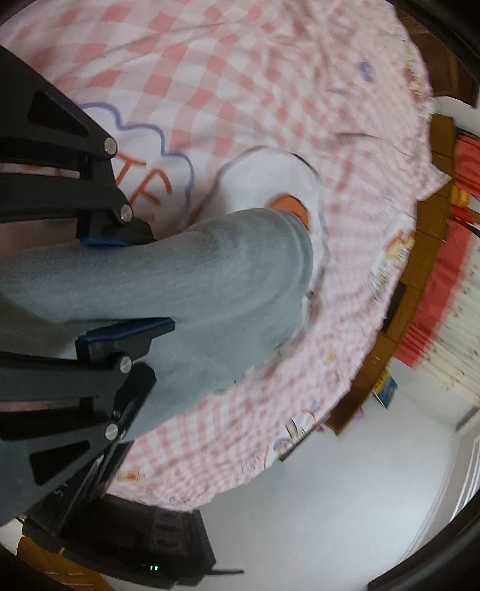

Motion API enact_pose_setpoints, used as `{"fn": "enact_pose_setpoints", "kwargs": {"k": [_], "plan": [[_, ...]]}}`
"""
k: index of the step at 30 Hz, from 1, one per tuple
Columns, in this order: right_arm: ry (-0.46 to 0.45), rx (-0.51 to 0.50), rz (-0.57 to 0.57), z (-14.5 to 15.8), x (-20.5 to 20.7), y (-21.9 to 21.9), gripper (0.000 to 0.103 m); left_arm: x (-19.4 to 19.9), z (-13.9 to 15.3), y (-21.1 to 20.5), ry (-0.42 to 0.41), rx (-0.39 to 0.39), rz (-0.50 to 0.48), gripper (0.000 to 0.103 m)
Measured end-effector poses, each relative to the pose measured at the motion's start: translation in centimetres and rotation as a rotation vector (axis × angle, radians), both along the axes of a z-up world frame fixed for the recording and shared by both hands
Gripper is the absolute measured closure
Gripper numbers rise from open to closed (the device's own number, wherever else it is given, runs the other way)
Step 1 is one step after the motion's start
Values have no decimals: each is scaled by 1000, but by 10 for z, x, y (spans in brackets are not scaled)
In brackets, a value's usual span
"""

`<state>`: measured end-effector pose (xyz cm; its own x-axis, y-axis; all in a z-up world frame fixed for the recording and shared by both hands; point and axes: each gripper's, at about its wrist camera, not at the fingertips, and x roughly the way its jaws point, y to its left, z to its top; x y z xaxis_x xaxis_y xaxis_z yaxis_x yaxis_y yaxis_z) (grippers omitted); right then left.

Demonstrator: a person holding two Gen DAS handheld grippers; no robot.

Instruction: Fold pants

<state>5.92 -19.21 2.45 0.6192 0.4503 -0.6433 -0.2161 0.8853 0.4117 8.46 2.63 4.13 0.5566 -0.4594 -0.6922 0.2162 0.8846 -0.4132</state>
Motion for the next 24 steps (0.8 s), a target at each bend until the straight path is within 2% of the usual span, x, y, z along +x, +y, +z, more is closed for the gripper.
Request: {"fn": "enact_pose_setpoints", "kwargs": {"k": [2,4,6,10,14,16,17,18,19,20,22,24], "plan": [[-13,-22,13,-2,-3,0,65,3,-12,4,31,-2,1,63],[-23,-34,24,-1,-7,-5,63,-4,-13,8,11,-12,8,56],[-22,-30,17,4,-12,-12,63,-9,-9,11,-4,16,22,54],[-67,-56,-22,21,-29,-21,63,-30,16,16,-83,80,70,55],[-137,-72,-36,45,-46,-21,63,-33,37,16,-131,61,87,55],[-156,-54,-10,52,-50,-18,67,-29,42,11,-155,74,91,55],[-158,-40,15,53,-51,-15,72,-26,43,7,-164,83,92,57],[-151,-35,36,53,-51,-12,78,-21,42,4,-156,87,89,66],[-145,-37,52,51,-52,-10,81,-18,41,2,-142,82,80,81],[-134,-50,70,46,-52,-5,84,-13,35,-2,-111,66,57,86],[-102,-77,81,33,-50,-2,85,-10,28,-6,-85,61,43,90],[-76,-109,72,22,-49,-2,89,-11,18,-13,-70,112,42,92]]}}
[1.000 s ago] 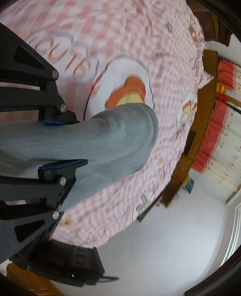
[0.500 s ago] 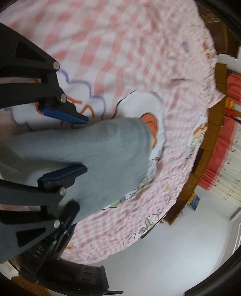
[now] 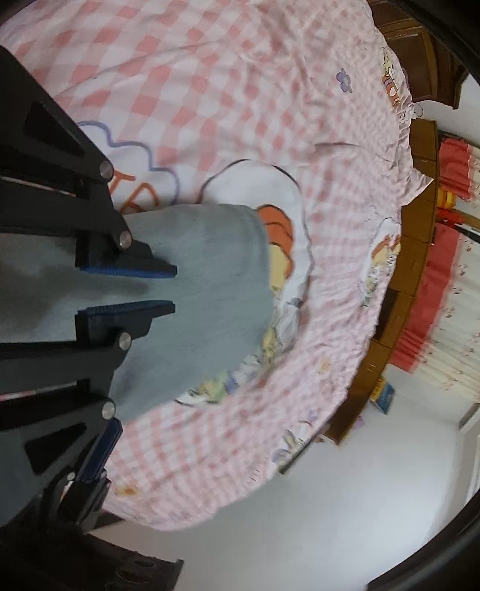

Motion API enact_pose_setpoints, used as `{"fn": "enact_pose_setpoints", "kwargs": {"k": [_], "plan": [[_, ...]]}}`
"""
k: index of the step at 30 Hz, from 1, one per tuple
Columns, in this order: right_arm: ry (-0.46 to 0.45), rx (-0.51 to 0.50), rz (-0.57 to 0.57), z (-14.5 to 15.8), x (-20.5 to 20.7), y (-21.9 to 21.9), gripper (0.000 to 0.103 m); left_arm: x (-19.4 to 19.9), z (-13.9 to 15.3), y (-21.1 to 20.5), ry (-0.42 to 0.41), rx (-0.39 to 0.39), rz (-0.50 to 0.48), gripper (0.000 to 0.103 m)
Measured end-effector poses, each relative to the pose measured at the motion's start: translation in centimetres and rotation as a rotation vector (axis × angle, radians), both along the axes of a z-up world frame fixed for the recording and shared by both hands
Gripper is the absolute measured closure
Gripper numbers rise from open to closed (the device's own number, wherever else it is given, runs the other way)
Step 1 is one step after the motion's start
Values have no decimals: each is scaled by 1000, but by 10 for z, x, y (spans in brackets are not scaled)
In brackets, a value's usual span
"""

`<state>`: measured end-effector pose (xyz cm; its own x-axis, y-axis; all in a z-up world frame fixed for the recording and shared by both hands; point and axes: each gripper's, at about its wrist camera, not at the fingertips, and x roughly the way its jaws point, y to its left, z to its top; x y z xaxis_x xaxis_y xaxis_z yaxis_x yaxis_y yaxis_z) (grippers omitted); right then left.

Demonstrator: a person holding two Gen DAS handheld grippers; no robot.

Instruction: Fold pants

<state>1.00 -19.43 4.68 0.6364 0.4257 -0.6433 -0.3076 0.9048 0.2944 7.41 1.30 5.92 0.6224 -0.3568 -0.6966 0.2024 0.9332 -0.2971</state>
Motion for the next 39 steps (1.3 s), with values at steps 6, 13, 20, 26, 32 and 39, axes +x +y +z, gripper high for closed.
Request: {"fn": "enact_pose_setpoints", "kwargs": {"k": [6,13,20,26,32,39], "plan": [[29,-12,-8,-13,2,-8,97,1,-17,-1,37,9,11,93],[29,-17,-25,-7,-11,-9,97,-33,-2,-3,24,8,18,93],[35,-53,-17,-8,-16,-4,96,-66,-9,-8,49,43,39,93],[68,-27,-28,-11,-16,-11,93,-65,-14,-19,58,91,47,92],[54,2,-65,5,-29,-15,67,-77,-5,-28,66,128,50,77],[31,-12,-122,17,-42,-19,49,-96,9,-29,49,182,61,45]]}}
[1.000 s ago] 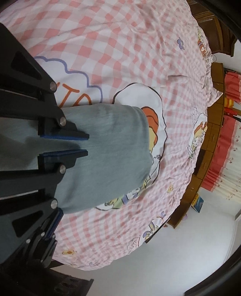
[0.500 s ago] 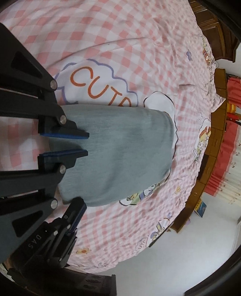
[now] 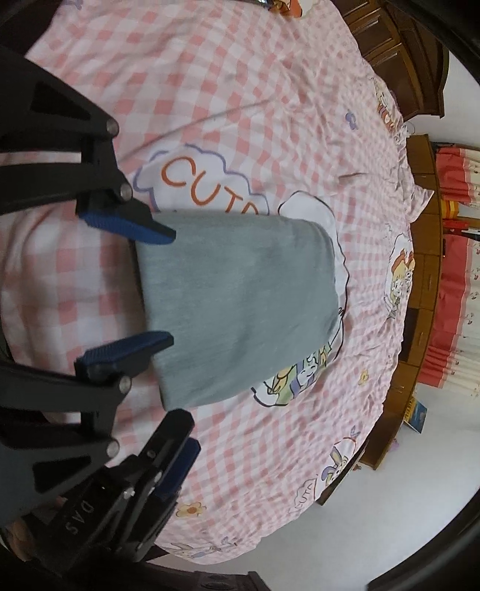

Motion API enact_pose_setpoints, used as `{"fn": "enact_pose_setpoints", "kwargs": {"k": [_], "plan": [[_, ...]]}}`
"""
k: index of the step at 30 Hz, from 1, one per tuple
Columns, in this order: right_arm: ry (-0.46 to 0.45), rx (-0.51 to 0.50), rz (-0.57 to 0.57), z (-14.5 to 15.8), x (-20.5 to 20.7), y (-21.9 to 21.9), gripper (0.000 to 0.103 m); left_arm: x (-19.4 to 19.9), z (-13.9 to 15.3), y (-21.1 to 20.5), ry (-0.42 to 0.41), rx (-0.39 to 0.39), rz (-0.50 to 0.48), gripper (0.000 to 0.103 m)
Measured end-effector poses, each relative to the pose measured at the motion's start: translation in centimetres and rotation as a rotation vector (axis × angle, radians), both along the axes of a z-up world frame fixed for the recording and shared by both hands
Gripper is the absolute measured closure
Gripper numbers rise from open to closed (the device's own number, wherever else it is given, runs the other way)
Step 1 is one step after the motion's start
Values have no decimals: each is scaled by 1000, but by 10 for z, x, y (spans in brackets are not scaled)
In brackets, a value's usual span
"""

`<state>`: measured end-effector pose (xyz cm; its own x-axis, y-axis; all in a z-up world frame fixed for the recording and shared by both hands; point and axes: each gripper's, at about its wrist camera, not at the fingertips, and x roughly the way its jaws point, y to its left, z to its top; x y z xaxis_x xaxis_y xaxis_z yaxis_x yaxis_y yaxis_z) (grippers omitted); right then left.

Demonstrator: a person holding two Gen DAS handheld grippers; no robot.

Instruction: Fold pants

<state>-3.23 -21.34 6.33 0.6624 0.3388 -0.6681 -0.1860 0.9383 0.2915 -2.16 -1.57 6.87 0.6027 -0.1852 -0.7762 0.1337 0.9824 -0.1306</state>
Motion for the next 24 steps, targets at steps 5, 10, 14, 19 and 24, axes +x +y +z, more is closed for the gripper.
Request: {"fn": "enact_pose_setpoints", "kwargs": {"k": [5,10,14,19,24], "plan": [[19,-3,-29,-2,-3,-6,41,-2,-5,4,41,21,31,33],[59,-34,-24,-11,-2,-3,41,-1,-15,8,90,48,64,27],[104,-76,-19,-24,0,1,40,0,-26,10,135,49,79,22],[142,-112,-8,-38,3,6,33,5,-40,8,167,77,76,20],[162,-182,-3,-53,8,13,33,14,-57,13,207,66,97,19]]}}
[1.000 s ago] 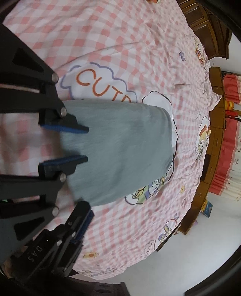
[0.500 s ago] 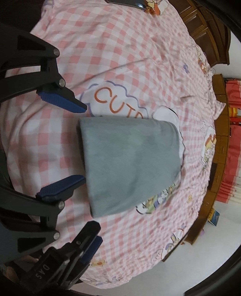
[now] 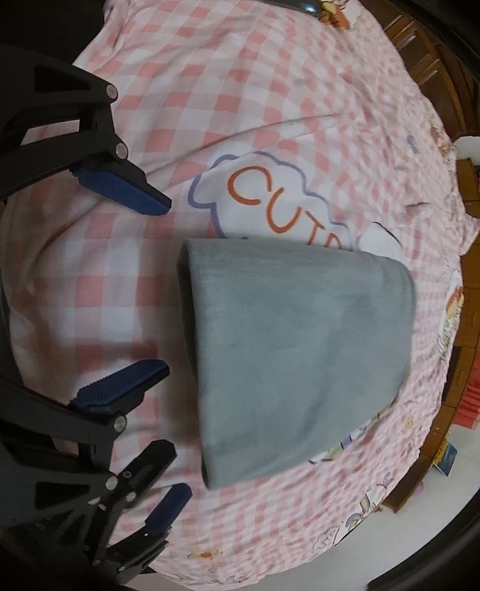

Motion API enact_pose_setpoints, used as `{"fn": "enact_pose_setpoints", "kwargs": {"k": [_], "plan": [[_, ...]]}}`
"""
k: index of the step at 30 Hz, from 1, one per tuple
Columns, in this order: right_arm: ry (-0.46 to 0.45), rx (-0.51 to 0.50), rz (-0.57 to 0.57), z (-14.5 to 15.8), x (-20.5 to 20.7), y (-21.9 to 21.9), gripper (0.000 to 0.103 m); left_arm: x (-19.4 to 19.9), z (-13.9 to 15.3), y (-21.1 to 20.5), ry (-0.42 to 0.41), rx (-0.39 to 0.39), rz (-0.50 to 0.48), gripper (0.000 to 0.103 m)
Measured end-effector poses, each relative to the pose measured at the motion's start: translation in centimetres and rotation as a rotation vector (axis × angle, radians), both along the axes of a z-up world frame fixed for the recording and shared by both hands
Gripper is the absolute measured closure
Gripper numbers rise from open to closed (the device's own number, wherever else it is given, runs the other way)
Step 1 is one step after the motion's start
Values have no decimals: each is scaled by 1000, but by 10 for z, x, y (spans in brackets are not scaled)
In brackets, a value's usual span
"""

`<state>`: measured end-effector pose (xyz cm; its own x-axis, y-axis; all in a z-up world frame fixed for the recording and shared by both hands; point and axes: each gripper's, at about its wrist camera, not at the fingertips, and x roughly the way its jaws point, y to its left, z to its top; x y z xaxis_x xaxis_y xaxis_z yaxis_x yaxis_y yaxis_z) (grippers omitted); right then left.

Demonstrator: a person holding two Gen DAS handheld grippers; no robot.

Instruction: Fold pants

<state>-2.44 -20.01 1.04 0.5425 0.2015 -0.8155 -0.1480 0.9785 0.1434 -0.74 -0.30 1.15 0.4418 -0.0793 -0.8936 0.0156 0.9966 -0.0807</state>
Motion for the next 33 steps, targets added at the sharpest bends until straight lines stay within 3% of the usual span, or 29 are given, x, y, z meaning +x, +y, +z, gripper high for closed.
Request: {"fn": "enact_pose_setpoints", "kwargs": {"k": [5,33], "plan": [[17,-40,-1,-9,5,5,32,4,-10,1,-2,17,10,18],[61,-49,-6,-13,13,7,28,6,-14,7,-14,12,19,18]]}}
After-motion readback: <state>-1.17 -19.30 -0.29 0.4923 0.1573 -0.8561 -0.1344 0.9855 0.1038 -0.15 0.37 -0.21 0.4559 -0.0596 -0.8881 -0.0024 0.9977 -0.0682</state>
